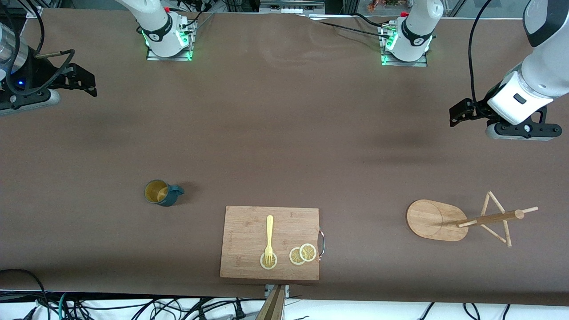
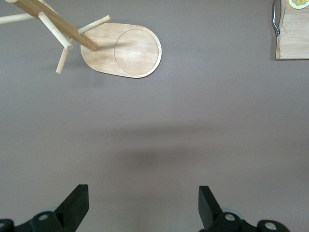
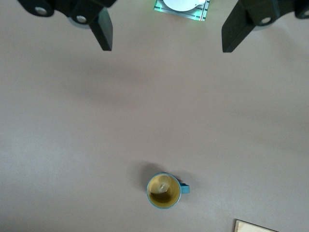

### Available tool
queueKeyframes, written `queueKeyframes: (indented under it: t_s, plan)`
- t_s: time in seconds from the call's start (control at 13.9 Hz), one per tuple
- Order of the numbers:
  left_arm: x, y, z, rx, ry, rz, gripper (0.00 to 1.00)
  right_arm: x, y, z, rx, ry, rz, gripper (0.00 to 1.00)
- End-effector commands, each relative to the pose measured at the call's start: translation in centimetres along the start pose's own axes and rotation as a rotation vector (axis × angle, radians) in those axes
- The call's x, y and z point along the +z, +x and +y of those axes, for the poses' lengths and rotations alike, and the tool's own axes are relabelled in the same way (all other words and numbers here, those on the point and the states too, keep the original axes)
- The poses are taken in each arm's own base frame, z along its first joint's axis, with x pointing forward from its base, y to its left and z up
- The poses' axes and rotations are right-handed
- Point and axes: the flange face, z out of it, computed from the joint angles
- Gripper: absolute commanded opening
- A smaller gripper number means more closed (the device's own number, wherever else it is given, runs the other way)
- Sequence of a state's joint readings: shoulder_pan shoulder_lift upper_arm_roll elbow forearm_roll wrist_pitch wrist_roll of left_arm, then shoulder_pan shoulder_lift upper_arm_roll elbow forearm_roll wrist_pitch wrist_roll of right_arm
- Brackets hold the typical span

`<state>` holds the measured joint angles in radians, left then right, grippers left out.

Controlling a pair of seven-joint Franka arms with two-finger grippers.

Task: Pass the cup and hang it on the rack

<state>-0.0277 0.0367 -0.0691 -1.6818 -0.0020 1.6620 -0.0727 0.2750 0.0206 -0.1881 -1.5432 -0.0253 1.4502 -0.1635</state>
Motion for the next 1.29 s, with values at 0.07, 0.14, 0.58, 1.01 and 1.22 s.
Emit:
queueKeyframes:
  t_s: [0.07,0.14,0.58,1.01,1.22]
  plan:
    - [-0.6,0.2,0.4,0.002,-0.006,-0.007,1.00,-0.3,-0.6,0.5,0.002,-0.005,-0.021,1.00]
    - [-0.6,0.2,0.4,0.002,-0.006,-0.007,1.00,-0.3,-0.6,0.5,0.004,-0.006,-0.024,1.00]
    - [-0.6,0.2,0.4,0.002,-0.006,-0.008,1.00,-0.3,-0.8,0.5,0.009,0.003,-0.036,1.00]
    - [-0.6,0.2,0.4,0.000,-0.006,-0.007,1.00,1.0,0.3,0.4,0.006,0.003,-0.024,1.00]
    - [-0.6,0.2,0.4,0.000,-0.006,-0.007,1.00,5.6,4.4,0.4,0.006,-0.009,-0.037,1.00]
